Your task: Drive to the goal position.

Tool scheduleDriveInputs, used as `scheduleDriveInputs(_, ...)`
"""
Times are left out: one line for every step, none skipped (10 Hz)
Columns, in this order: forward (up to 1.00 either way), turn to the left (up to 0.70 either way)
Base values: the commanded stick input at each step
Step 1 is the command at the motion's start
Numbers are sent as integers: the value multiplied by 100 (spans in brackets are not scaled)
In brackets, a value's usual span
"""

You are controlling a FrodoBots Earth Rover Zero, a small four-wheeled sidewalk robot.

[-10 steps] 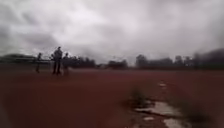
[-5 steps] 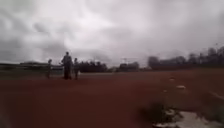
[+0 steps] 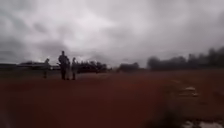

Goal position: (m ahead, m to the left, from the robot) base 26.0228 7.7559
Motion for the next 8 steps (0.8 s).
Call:
scheduleDriveInputs(85, 0)
scheduleDriveInputs(85, 0)
scheduleDriveInputs(85, -3)
scheduleDriveInputs(85, -23)
scheduleDriveInputs(85, -34)
scheduleDriveInputs(85, -34)
scheduleDriveInputs(85, -34)
scheduleDriveInputs(85, -34)
